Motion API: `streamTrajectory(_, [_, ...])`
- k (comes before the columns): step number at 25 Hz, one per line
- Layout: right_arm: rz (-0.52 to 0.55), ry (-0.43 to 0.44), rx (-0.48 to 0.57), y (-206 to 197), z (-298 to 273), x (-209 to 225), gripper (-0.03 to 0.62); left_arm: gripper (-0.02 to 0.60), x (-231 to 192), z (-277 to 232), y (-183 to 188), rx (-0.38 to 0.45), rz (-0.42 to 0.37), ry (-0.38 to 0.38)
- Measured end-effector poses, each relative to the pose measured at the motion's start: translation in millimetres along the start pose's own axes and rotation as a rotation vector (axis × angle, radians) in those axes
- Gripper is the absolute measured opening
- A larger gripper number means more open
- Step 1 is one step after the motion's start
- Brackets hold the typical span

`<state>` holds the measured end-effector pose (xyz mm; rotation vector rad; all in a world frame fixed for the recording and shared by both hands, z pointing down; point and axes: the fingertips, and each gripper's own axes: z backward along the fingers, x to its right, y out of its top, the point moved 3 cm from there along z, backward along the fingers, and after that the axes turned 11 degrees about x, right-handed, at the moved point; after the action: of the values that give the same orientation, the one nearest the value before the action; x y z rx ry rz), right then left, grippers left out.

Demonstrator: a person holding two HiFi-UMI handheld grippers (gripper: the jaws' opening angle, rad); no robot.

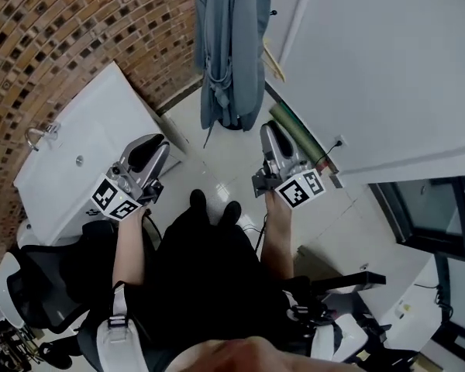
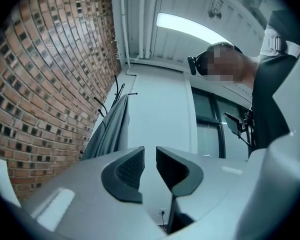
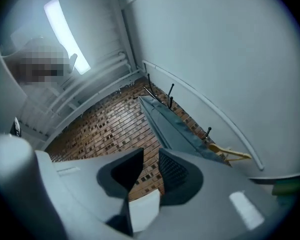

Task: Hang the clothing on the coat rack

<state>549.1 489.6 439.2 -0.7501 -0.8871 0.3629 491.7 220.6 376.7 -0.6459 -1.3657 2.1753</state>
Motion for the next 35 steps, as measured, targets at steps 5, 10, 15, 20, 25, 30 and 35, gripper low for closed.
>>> streamTrajectory(5, [-0.013, -0.022, -0.010, -22.2, 24.7, -37.0, 0.084, 0.020, 22.4, 12.5, 25.2, 0.022, -0.004, -0.059])
streamTrajectory(10, [0.057, -0.051, -0.037, -45.6, 34.5, -78.5, 0.078, 0.002, 32.2, 63.1, 51.8, 0.079, 0.031, -0.131])
streamTrajectory(15, [0.156, -0.096, -0.112, -66.9, 77.2, -137.3, 0.074, 0.002, 54.2, 120.3, 47.3, 0.118, 0.136, -0.172])
streamTrajectory(20, [0.246, -0.127, -0.255, -114.7, 139.3, -211.0, 0.069, 0.002, 76.1, 173.0, 32.6, 0.162, 0.275, -0.231])
streamTrajectory(25, [0.316, -0.092, -0.339, -137.6, 159.2, -261.5, 0.061, 0.002, 95.6, 195.4, 45.0, 0.217, 0.341, -0.279])
streamTrajectory(30, [0.337, 0.031, -0.358, -142.1, 137.1, -289.7, 0.058, 0.002, 108.9, 202.1, 79.6, 0.241, 0.243, -0.297])
streamTrajectory(35, [0.338, 0.155, -0.389, -143.5, 130.7, -294.0, 0.057, 0.002, 123.6, 195.0, 76.4, 0.219, 0.184, -0.250])
